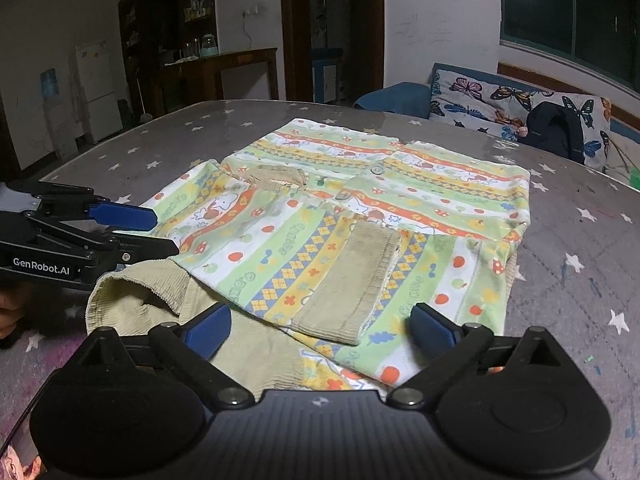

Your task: Fold clothes

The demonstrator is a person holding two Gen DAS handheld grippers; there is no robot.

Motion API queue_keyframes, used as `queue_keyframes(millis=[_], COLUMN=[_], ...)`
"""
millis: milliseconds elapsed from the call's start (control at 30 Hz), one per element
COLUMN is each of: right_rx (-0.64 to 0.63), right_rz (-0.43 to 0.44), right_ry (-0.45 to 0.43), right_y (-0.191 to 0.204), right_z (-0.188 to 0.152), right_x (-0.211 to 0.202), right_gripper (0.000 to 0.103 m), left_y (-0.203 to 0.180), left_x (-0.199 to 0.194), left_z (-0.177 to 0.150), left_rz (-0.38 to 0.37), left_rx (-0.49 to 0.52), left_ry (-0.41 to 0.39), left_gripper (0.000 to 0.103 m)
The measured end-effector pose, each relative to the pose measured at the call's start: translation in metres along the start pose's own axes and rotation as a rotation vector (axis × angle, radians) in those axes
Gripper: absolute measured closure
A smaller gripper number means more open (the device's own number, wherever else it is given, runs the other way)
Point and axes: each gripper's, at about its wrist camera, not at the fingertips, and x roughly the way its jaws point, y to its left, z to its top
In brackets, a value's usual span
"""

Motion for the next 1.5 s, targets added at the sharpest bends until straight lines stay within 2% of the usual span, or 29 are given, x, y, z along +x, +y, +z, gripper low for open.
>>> queue_keyframes(millis=[1000, 1033, 1067, 1100, 1167, 1233, 1500], right_rx=[0.001, 0.001, 0.001, 0.001, 0.001, 0.001, 0.001], right_rz=[-0.003, -0.003, -0.003, -0.003, -0.003, -0.003, -0.003], right_ry=[0.007, 0.007, 0.007, 0.007, 0.007, 0.007, 0.007], right_y=[0.000, 0.000, 0.000, 0.000, 0.000, 0.000, 0.000], right_z=[0.000, 0.000, 0.000, 0.000, 0.000, 0.000, 0.000], right_x=[0.002, 0.002, 0.003, 0.003, 0.003, 0.003, 0.003], right_gripper=[0.000, 0.000, 0.000, 0.000, 0.000, 0.000, 0.000], left_y=[-0.006, -0.007, -0.009, -0.009, -0.002, 0.007, 0.006], left_x=[0.001, 0.000, 0.000, 0.004, 0.009, 0.012, 0.021], left_z=[-0.001, -0.001, -0.001, -0.001, -0.001, -0.002, -0.002], left_rz=[0.029, 0.043, 0.092, 0.158, 0.142, 0.095, 0.124], left_rx=[0.034, 0.039, 0.042, 0.035, -0.007, -0.048, -0.037], left_ry=[0.005, 0.003, 0.006, 0.022, 0.046, 0.048, 0.055], left_gripper=[0.037, 0.032, 0.000, 0.000, 0.000, 0.000, 0.000])
